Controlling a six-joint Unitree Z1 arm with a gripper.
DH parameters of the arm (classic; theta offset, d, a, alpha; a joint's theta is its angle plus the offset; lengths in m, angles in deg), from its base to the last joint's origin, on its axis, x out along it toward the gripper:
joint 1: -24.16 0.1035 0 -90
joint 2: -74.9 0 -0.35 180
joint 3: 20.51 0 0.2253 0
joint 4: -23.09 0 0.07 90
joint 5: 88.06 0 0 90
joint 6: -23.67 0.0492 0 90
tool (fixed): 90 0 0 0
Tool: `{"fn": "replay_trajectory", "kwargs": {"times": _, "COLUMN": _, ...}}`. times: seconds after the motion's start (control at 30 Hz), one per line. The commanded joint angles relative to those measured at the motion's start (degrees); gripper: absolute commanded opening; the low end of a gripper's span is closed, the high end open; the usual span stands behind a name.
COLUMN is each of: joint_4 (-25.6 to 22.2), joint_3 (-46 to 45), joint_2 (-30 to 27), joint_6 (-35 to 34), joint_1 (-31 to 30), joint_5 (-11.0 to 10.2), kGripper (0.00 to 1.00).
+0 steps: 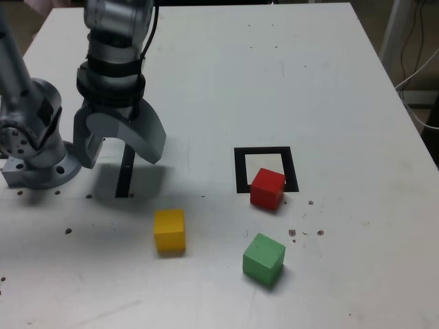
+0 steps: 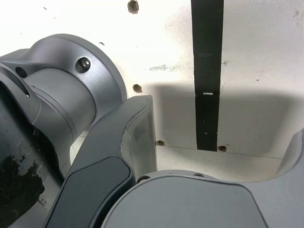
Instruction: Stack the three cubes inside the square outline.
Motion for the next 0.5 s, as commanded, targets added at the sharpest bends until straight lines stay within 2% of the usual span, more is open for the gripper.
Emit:
{"fn": "replay_trajectory", "kwargs": {"times": 0.0, "joint_4": -0.21, "joint_3": 0.20, "joint_2": 0.25, "joint_6": 0.09, "joint_1": 0.08, "joint_5": 0.17, "kGripper": 1.00}}
{"fn": "replay_trajectory", "kwargs": {"times": 0.23, "joint_4": -0.64, "joint_3": 1.58, "joint_2": 0.49, "joint_6": 0.04, "joint_1": -1.23, "joint_5": 0.99, "kGripper": 1.00}}
{"fn": "replay_trajectory", "kwargs": {"times": 0.47, "joint_4": -1.71, "joint_3": 7.16, "joint_2": 2.73, "joint_6": -0.80, "joint_1": -5.15, "joint_5": 1.36, "kGripper": 1.00}}
